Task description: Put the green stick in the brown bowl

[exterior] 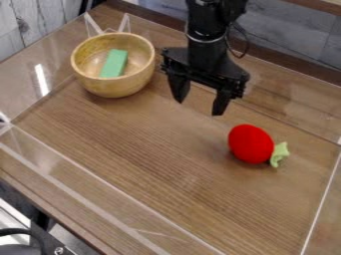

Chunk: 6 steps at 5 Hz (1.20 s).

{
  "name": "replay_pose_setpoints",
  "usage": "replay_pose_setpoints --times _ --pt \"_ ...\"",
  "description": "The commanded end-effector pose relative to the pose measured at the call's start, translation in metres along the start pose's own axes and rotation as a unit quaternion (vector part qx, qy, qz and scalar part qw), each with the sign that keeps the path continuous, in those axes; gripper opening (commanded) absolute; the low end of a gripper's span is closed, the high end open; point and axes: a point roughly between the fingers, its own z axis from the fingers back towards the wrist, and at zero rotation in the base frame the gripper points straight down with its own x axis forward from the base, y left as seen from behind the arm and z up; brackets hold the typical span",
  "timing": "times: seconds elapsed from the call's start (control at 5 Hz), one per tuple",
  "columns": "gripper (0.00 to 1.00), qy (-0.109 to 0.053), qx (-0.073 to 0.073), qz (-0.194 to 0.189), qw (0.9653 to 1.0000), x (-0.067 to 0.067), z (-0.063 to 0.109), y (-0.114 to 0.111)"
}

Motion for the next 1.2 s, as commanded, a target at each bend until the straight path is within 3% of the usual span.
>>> replay_pose_setpoints --times 0.0,0.2,0.4,0.6,1.0 --pt "1.0 -0.026 0.0 0.027 0.9993 0.012 0.013 0.007" --pt "1.0 -0.026 0.001 0.043 0.9987 0.01 0.015 0.011" --pt "1.0 -0.028 -0.004 0.03 0.9992 0.013 0.034 0.009" --pt "1.0 -0.033 -0.02 -0.003 0.9992 0.015 0.049 0.003" --pt "1.0 -0.018 -0.023 -0.063 0.9976 0.008 0.055 -0.002"
